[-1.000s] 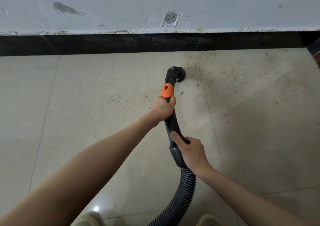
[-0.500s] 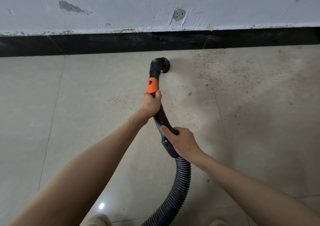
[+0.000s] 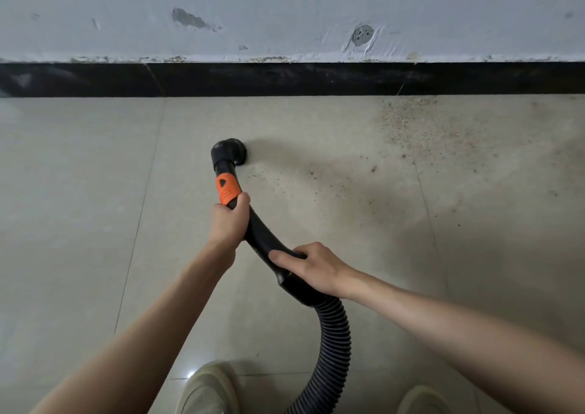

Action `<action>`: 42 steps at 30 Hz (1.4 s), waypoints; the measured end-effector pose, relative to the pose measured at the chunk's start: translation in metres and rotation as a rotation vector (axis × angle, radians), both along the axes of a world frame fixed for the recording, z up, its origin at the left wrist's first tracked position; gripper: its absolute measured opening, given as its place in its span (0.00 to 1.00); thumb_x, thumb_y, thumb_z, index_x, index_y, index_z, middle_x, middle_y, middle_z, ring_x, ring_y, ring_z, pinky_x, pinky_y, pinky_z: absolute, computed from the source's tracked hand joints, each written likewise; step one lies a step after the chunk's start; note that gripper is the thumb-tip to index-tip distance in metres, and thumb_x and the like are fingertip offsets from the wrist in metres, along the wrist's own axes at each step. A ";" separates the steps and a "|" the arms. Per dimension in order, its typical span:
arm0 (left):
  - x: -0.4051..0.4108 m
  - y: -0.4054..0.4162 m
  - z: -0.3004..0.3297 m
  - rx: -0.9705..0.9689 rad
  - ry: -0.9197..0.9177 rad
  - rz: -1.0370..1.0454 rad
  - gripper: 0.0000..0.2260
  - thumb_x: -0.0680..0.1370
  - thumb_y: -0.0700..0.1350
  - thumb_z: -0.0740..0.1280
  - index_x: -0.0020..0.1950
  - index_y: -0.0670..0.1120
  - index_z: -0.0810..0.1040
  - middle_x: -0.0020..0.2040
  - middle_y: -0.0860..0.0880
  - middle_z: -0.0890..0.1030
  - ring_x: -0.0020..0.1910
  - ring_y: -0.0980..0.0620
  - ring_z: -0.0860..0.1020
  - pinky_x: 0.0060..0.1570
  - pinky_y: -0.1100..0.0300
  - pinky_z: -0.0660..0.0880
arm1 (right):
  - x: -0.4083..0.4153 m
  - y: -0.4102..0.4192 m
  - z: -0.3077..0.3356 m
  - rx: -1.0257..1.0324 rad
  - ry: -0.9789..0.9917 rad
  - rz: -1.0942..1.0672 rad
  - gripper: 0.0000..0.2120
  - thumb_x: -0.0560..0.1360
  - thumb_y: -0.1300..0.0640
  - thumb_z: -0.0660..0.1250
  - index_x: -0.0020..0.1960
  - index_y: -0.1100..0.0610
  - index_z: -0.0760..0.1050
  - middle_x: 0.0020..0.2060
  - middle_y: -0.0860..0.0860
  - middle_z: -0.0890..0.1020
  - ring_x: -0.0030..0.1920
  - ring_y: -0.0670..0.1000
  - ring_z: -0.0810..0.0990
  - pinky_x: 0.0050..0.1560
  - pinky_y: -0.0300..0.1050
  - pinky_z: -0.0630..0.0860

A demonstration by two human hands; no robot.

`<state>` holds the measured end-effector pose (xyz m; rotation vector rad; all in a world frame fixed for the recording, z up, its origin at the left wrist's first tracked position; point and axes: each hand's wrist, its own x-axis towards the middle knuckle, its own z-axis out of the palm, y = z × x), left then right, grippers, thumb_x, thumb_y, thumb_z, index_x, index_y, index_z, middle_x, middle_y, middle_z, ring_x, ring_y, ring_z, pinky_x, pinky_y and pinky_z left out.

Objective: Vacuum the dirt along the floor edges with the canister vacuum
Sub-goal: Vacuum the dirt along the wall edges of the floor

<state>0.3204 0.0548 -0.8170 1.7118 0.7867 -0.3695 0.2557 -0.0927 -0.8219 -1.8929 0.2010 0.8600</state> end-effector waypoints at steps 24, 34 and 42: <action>-0.050 -0.049 0.001 -0.125 0.053 -0.262 0.11 0.79 0.49 0.60 0.52 0.41 0.68 0.40 0.45 0.73 0.37 0.49 0.75 0.32 0.58 0.74 | -0.066 -0.048 0.003 -0.048 0.066 -0.035 0.24 0.75 0.35 0.63 0.41 0.58 0.73 0.37 0.52 0.78 0.35 0.49 0.76 0.40 0.41 0.70; -0.033 -0.088 -0.008 -0.131 0.114 -0.480 0.16 0.80 0.52 0.60 0.61 0.42 0.67 0.46 0.45 0.74 0.43 0.48 0.76 0.38 0.57 0.75 | -0.067 -0.060 -0.006 0.035 0.027 -0.174 0.23 0.78 0.39 0.60 0.42 0.60 0.75 0.43 0.63 0.83 0.41 0.58 0.80 0.54 0.56 0.78; -0.010 -0.122 -0.019 -0.093 0.082 -0.667 0.18 0.79 0.55 0.60 0.60 0.42 0.67 0.48 0.45 0.75 0.45 0.47 0.76 0.49 0.51 0.76 | -0.062 -0.071 -0.014 -0.046 -0.058 -0.311 0.22 0.80 0.41 0.57 0.41 0.59 0.73 0.36 0.55 0.79 0.37 0.53 0.77 0.42 0.48 0.74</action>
